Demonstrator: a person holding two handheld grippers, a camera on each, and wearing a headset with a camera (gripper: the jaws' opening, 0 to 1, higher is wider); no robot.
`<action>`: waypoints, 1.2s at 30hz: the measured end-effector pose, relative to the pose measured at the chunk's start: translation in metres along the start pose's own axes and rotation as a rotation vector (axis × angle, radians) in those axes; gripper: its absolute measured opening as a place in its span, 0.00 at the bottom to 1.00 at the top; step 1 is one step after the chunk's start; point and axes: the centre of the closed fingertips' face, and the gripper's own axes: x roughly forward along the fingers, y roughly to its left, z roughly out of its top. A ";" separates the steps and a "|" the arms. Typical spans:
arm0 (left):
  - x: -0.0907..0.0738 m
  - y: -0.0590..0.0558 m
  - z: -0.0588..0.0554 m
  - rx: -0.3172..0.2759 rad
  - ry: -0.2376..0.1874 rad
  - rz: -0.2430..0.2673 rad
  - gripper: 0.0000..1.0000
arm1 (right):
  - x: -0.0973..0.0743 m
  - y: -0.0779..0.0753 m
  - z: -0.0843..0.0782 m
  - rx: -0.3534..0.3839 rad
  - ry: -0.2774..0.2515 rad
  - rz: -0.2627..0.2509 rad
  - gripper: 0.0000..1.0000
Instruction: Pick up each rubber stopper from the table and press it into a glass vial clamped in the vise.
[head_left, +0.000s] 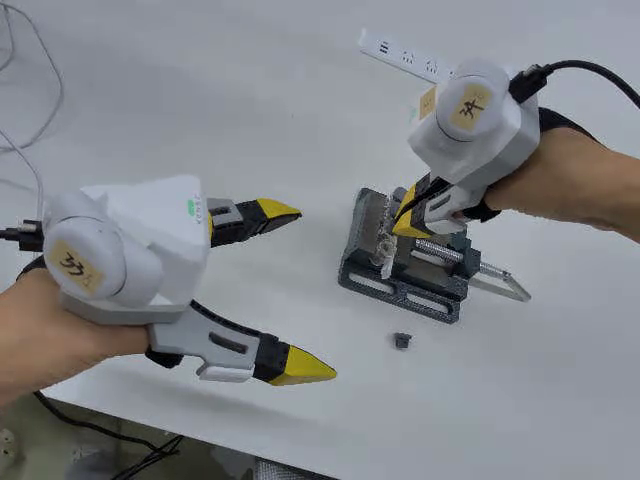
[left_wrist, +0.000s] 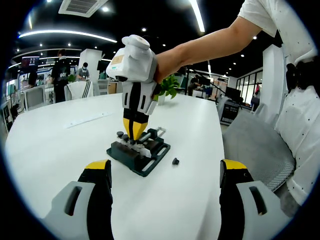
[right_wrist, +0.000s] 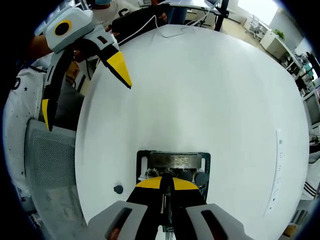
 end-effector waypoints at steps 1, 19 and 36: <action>0.000 0.000 0.000 0.000 0.001 0.000 0.88 | 0.000 0.001 0.000 -0.011 0.005 0.001 0.01; 0.002 0.002 0.000 -0.003 -0.005 -0.002 0.88 | 0.002 0.001 0.000 -0.026 0.062 0.024 0.01; 0.002 0.002 0.000 -0.006 -0.007 -0.001 0.88 | 0.003 0.000 0.000 -0.034 0.082 0.026 0.01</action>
